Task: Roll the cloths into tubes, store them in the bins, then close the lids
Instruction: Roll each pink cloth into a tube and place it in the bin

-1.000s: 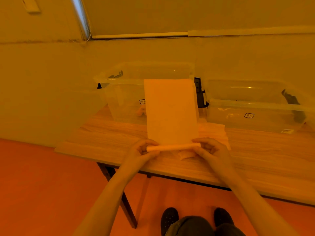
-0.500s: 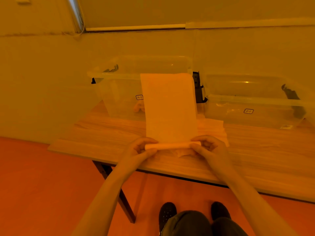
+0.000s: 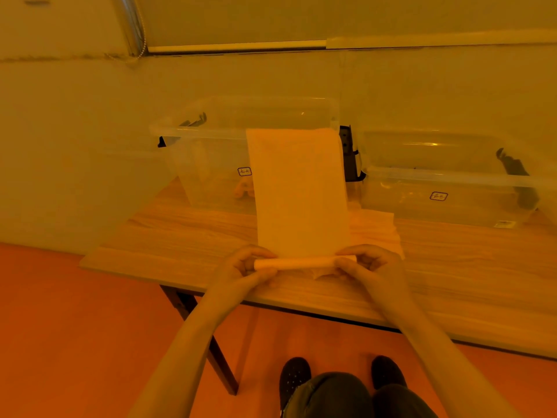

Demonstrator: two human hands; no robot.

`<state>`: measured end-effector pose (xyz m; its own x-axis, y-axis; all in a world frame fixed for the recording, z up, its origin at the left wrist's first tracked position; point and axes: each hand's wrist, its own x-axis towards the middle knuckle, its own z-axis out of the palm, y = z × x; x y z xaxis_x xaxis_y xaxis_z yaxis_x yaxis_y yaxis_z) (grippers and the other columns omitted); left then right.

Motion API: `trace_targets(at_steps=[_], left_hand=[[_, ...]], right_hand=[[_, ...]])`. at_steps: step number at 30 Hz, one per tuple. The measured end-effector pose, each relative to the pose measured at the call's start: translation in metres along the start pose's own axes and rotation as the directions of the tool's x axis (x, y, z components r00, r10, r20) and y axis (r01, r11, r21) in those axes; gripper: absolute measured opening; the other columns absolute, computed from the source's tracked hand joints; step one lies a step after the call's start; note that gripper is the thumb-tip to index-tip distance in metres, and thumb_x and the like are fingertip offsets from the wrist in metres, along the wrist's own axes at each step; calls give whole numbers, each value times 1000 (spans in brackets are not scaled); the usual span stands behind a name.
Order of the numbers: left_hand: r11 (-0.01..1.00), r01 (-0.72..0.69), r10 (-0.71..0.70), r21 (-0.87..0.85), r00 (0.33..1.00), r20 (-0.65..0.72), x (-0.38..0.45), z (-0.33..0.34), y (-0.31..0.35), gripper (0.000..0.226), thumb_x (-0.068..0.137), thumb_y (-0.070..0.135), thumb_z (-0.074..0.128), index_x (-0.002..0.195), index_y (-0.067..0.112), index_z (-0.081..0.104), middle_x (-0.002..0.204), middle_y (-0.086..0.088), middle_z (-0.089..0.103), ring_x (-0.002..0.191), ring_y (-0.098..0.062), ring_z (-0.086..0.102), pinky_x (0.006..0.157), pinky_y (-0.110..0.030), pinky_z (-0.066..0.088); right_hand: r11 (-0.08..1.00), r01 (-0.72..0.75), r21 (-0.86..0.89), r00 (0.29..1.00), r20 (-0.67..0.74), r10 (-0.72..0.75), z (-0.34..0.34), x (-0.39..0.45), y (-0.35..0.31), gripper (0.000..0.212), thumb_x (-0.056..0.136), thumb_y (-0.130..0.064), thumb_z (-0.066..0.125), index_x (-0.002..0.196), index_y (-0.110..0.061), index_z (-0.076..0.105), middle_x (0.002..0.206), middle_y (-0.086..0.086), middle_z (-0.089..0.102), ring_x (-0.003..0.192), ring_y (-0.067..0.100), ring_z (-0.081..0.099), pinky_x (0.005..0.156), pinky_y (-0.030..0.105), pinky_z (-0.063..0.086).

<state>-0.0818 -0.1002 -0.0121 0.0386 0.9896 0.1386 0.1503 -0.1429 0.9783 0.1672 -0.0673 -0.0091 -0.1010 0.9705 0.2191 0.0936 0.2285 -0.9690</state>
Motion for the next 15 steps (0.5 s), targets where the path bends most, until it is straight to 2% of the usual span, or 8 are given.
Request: trace_targets(at_steps=[3, 6, 11, 15], left_hand=[[1000, 2, -2, 14, 1000, -23, 1, 2, -3, 21, 80, 29, 65, 96, 17, 67, 85, -5, 74, 76, -19, 69, 65, -21, 50], [999, -9, 11, 39, 999, -41, 1, 3, -4, 22, 82, 31, 63, 97, 16, 66, 89, -7, 74, 77, -23, 70, 64, -24, 50], [999, 12, -12, -30, 1000, -13, 2, 0, -6, 27, 76, 24, 72, 103, 26, 69, 106, -9, 70, 95, -24, 69, 82, -36, 56], [1000, 21, -20, 13, 999, -37, 1, 3, -3, 23, 77, 30, 66, 97, 21, 70, 91, 4, 73, 83, -16, 69, 71, -23, 51]], right_hand=[[1000, -4, 24, 1000, 17, 4, 0, -1, -2, 19, 75, -12, 75, 90, -24, 71, 96, -8, 71, 86, 1, 68, 70, 16, 54], [997, -19, 75, 1000, 23, 18, 0, -1, -1, 25, 74, -10, 74, 94, -24, 71, 101, -5, 71, 89, 7, 69, 72, 20, 56], [996, -22, 81, 1000, 6, 22, 1, 1, -1, 20, 76, -9, 72, 93, -21, 71, 94, 1, 73, 78, 11, 71, 64, 18, 54], [994, -42, 105, 999, 18, 40, 0, 1, -1, 26, 73, -7, 75, 95, -20, 71, 93, -3, 73, 82, 8, 71, 66, 18, 55]])
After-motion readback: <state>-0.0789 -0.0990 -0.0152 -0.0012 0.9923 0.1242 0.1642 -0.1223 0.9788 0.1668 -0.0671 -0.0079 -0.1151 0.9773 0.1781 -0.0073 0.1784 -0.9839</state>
